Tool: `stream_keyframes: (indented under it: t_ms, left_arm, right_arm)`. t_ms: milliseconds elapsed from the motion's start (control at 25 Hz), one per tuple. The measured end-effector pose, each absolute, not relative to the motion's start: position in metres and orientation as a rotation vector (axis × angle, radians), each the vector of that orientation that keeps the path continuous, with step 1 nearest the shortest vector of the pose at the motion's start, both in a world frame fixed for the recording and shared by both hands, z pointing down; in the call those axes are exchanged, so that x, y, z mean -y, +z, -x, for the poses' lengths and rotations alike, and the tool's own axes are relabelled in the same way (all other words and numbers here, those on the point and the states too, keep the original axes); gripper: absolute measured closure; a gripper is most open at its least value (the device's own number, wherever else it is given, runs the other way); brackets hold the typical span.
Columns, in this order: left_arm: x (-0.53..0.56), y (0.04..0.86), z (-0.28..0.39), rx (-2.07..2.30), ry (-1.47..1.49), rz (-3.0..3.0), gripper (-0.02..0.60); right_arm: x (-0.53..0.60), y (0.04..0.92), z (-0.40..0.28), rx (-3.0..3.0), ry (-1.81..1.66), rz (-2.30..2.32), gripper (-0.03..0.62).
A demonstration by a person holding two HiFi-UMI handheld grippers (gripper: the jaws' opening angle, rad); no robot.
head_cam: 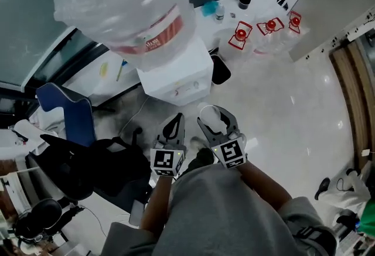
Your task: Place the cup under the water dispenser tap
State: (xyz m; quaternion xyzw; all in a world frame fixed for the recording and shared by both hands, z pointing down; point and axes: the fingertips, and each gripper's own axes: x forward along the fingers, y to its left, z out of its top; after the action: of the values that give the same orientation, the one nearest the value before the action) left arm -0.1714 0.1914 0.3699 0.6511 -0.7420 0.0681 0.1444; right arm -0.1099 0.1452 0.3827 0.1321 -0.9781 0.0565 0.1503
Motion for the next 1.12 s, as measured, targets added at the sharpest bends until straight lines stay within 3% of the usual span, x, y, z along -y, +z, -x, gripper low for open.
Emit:
stream_keyframes:
  t_ms: [1120]
  left_arm:
    - [-0.128, 0.51, 0.157, 1.87, 0.371, -1.753, 0.571]
  right_arm:
    - [-0.064, 0.538, 0.109, 2.649, 0.214, -0.425, 0.349]
